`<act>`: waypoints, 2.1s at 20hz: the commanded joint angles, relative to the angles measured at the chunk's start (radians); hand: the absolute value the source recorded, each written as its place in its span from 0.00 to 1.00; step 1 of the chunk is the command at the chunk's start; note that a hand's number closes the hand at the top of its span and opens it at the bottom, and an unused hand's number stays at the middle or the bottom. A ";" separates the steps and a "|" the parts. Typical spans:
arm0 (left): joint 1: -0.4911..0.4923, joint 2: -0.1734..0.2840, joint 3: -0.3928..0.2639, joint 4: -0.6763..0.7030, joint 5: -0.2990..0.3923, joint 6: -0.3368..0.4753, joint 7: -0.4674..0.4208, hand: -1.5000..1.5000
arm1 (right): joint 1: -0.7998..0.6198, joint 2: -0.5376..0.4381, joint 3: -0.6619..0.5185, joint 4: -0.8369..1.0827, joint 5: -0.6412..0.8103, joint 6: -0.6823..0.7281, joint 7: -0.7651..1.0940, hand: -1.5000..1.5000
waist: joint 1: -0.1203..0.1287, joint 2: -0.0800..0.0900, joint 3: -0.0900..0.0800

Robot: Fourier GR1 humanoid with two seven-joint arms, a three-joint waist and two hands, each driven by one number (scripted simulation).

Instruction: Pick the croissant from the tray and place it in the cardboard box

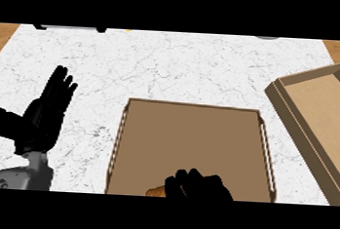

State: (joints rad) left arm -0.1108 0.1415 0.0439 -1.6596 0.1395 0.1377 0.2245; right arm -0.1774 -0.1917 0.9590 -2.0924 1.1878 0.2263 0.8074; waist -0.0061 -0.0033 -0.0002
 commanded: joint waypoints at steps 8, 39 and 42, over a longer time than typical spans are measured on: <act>0.033 0.004 0.017 -0.005 0.011 -0.021 -0.023 0.50 | -0.083 0.126 -0.223 -0.309 0.138 0.106 0.202 1.00 | -0.001 0.000 -0.001; 0.024 -0.030 0.001 -0.029 -0.009 -0.029 -0.007 0.50 | -0.099 -0.342 -1.193 0.495 -0.150 0.055 -0.585 1.00 | 0.016 0.007 0.000; 0.000 -0.017 -0.007 -0.015 -0.029 -0.033 -0.010 0.50 | -0.089 -0.377 -1.154 0.635 -0.097 0.131 -0.569 0.00 | 0.023 0.011 0.000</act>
State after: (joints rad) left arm -0.1041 0.1233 0.0481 -1.6791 0.1215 0.1099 0.2195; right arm -0.2732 -0.5076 -0.2131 -1.5943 1.0560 0.2785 0.2531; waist 0.0123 0.0057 0.0001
